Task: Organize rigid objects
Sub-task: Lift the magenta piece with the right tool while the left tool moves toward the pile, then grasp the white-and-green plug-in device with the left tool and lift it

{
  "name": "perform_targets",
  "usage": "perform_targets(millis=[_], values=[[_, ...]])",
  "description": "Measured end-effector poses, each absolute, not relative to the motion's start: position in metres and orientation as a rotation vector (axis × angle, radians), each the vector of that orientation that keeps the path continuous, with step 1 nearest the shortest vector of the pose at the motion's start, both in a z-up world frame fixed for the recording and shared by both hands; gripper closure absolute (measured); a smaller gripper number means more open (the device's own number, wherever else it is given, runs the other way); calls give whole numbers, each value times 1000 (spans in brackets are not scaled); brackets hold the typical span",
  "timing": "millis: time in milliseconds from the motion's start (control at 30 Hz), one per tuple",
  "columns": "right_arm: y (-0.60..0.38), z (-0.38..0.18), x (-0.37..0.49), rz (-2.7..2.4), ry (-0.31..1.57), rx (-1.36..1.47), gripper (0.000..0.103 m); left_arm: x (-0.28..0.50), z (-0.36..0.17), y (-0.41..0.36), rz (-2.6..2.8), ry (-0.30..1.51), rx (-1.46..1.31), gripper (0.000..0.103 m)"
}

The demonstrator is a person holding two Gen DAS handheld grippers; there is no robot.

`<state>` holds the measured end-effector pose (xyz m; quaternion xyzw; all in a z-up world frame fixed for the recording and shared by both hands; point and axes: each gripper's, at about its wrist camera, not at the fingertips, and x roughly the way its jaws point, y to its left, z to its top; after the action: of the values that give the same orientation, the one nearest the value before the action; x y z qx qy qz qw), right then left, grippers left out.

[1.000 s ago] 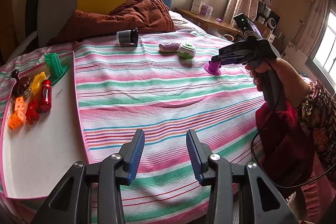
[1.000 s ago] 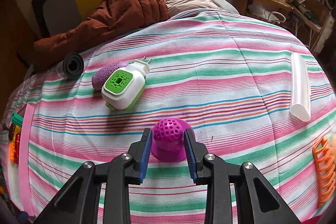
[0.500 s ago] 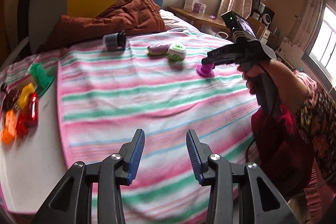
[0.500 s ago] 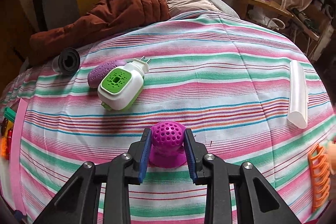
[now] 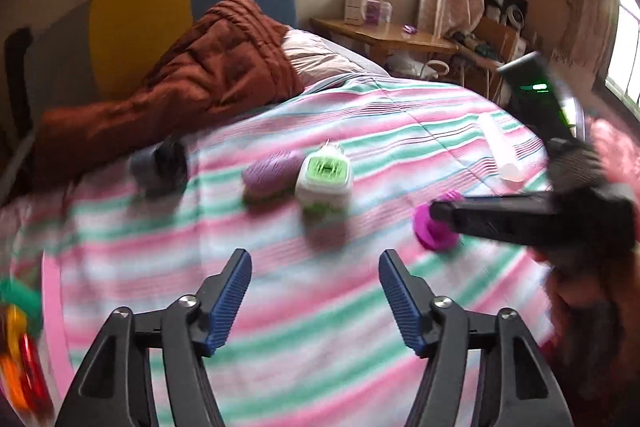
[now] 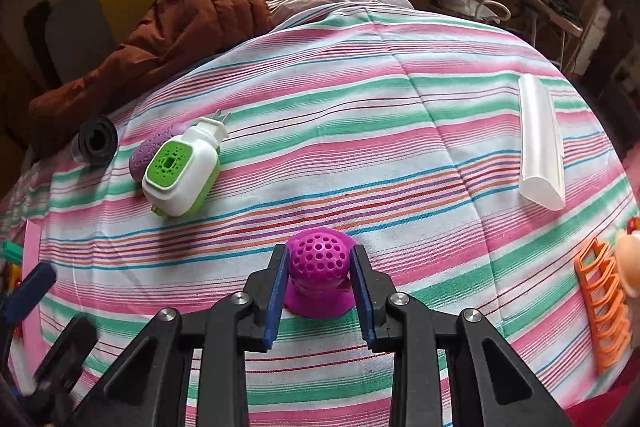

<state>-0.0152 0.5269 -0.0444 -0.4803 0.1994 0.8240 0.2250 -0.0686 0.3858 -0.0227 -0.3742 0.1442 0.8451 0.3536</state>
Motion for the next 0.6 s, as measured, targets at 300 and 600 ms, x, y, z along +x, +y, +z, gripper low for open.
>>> perform_targets(millis=[300, 600], values=[[533, -47, -10, 2253, 628, -1322, 71, -115, -52, 451, 2157, 447, -984, 35], [535, -48, -9, 2252, 662, -1316, 70, -132, -71, 452, 2113, 357, -1055, 50]])
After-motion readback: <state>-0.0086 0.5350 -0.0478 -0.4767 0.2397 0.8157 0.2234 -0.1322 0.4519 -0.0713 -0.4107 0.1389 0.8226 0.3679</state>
